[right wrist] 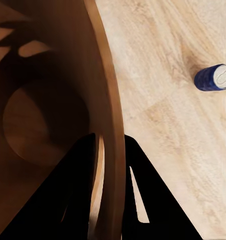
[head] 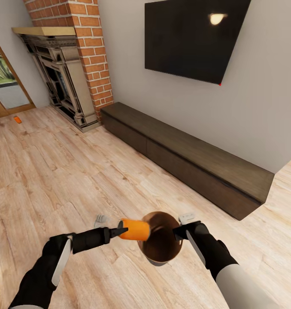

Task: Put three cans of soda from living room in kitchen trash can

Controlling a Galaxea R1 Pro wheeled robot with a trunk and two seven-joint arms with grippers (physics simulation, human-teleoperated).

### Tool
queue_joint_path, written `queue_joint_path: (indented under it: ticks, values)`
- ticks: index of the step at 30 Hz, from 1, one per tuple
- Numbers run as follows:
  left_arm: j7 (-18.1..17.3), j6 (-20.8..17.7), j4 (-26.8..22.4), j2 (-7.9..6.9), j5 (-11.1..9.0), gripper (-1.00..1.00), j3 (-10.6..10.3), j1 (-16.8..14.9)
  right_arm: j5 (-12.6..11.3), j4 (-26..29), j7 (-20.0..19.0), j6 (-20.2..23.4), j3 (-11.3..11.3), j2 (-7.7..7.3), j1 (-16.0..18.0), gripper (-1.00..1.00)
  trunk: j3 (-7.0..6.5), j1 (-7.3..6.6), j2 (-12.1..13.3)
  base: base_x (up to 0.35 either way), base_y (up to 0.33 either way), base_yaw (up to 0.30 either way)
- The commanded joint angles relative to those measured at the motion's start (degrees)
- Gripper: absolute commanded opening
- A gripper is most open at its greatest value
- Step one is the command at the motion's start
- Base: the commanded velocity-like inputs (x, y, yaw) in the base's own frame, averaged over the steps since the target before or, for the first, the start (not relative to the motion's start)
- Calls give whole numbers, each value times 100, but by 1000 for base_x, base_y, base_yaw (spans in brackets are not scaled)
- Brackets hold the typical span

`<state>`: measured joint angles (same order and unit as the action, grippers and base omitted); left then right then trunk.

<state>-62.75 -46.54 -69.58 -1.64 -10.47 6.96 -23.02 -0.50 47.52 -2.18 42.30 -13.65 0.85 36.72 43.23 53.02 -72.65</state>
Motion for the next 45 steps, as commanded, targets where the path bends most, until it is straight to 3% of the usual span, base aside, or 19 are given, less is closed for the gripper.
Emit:
queue_joint_path:
  ticks: [1,8,11,13,17,19,21,28,45]
  values:
    - [4,6,87,64,-3,-100,-36,-1,-66,-8,-21,-1,3,15,2,-100,-1,0,0,0,0,0]
    - [78,26,282,230,22,-100,-232,-1,-56,-30,-4,-2,3,84,2,-100,-1,0,0,0,0,0]
    - [280,35,389,304,30,-100,-262,-1,-56,-31,4,-2,3,114,2,-100,-1,0,0,0,0,0]
    - [698,53,505,340,29,-100,-285,-1,-50,-32,16,-2,3,131,2,-100,-1,0,0,0,0,0]
    - [996,64,566,391,31,-100,-390,-1,-48,-32,29,0,3,140,2,-100,-1,0,0,0,0,0]
    - [1134,100,583,485,38,-100,-466,-1,-49,-32,146,4,3,142,2,-100,-1,0,0,0,0,0]
    - [1558,148,585,625,37,-100,-512,-1,-53,-32,384,6,3,165,2,-100,-1,0,0,0,0,0]
    - [2304,174,551,862,28,-100,-733,-1,-55,-32,511,14,3,197,-2,-100,-1,0,0,0,0,0]
    - [2422,172,427,934,19,-100,-789,-1,-55,-206,526,7,3,214,-5,-100,-1,0,0,0,0,0]
